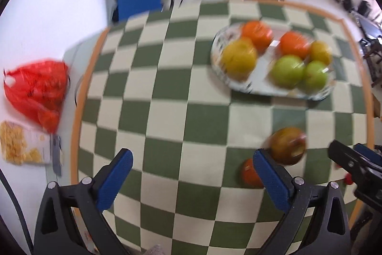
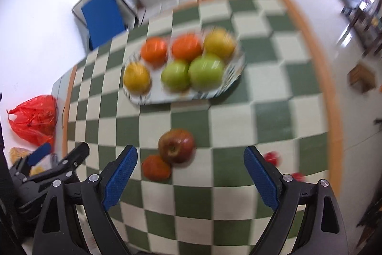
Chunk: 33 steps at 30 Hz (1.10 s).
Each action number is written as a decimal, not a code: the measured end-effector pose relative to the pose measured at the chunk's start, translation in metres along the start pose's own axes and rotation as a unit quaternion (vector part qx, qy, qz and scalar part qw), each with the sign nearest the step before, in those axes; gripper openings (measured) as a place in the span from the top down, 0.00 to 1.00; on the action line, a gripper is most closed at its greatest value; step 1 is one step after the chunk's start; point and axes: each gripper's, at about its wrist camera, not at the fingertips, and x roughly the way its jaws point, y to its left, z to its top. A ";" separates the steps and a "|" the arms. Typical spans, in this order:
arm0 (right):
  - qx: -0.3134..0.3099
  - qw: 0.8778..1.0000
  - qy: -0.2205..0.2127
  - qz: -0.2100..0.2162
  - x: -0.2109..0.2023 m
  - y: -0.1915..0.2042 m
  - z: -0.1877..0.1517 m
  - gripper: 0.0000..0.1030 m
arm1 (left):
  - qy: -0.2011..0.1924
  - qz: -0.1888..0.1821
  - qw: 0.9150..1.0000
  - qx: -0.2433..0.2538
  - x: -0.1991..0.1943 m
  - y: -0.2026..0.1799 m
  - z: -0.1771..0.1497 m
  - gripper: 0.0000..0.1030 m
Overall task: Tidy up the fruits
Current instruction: 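Withdraw both tools and move toward the red apple and orange, then grasp the orange with the left tool while the right tool grasps the red apple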
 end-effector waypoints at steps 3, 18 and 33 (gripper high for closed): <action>0.005 0.999 0.038 0.006 0.051 0.002 0.003 0.10 | 0.037 0.004 0.999 -0.013 0.027 0.006 -0.005 0.00; -0.026 0.997 0.077 -0.014 0.108 -0.005 -0.006 0.33 | 0.122 -0.086 0.989 -0.018 0.070 -0.018 -0.013 0.00; 0.018 0.995 0.095 -0.025 0.099 -0.061 -0.037 0.32 | 0.153 -0.113 0.977 0.099 0.104 -0.104 -0.023 0.48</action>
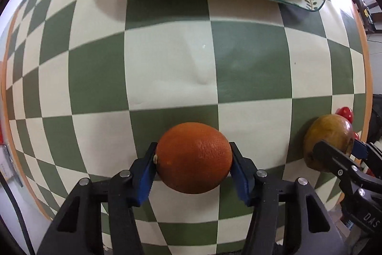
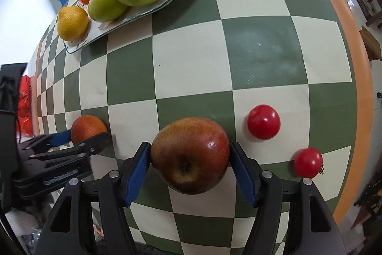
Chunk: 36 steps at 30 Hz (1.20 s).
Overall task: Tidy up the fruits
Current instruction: 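Grasp the orange with the left tool while the right tool grasps the red apple, then carry the orange and red apple onto the plate and open both tools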
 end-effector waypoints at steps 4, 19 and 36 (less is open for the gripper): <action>-0.007 1.000 0.003 -0.005 0.002 0.004 0.004 0.32 | -0.004 -0.004 1.000 -0.007 -0.001 -0.003 0.000 0.48; -0.007 0.998 -0.005 0.060 -0.027 0.016 0.017 0.32 | -0.077 -0.064 0.994 -0.042 -0.088 0.043 0.005 0.48; -0.090 0.991 -0.056 0.082 -0.058 0.149 0.197 0.32 | -0.050 -0.091 0.989 -0.102 -0.106 0.144 0.194 0.48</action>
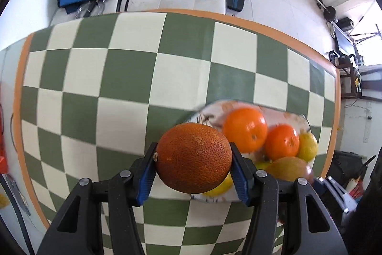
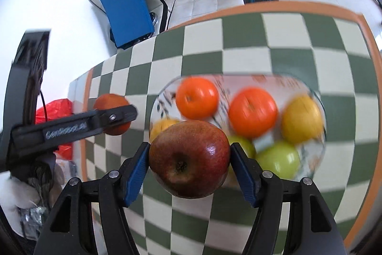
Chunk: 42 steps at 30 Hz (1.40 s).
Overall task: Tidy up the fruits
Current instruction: 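Carry the orange and red apple onto the plate and open both tools, then lift both tools off the plate and move toward the red tomatoes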
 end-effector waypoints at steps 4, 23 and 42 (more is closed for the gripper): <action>-0.006 0.999 0.022 -0.023 0.026 0.004 0.015 0.32 | 0.037 -0.015 0.999 0.006 0.019 -0.003 0.013 0.48; 0.031 0.998 -0.005 -0.058 -0.001 -0.026 0.002 0.08 | 0.042 -0.030 0.999 -0.018 0.018 0.006 0.004 0.11; 0.005 0.981 -0.093 -0.170 -0.084 -0.053 -0.099 0.08 | -0.148 0.067 0.986 0.041 -0.053 -0.036 -0.135 0.11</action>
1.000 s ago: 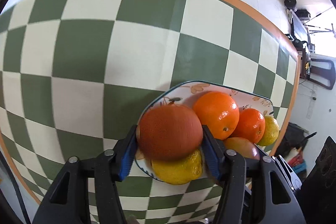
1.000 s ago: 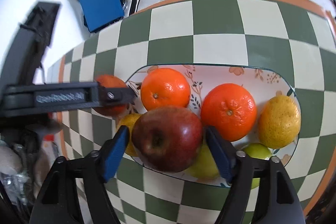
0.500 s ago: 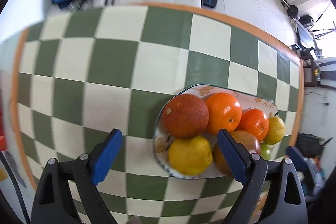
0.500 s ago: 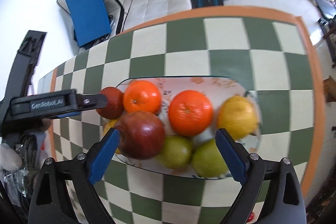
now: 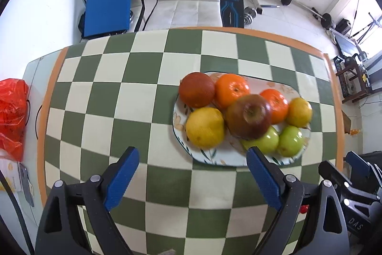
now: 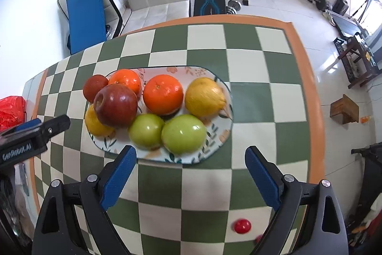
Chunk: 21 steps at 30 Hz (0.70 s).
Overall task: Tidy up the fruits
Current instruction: 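Lift both tools off the plate and move toward the red tomatoes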
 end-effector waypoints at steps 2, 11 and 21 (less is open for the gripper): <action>-0.002 1.000 -0.015 -0.004 -0.014 -0.002 -0.007 0.08 | -0.017 0.001 1.000 0.006 -0.016 -0.005 -0.008 0.11; -0.008 0.997 -0.074 -0.002 -0.086 -0.003 -0.041 0.08 | -0.083 0.008 0.996 0.024 -0.084 -0.014 -0.044 0.11; -0.017 0.991 -0.134 0.012 -0.171 0.007 -0.075 0.08 | -0.132 -0.003 0.991 0.031 -0.153 -0.015 -0.082 0.11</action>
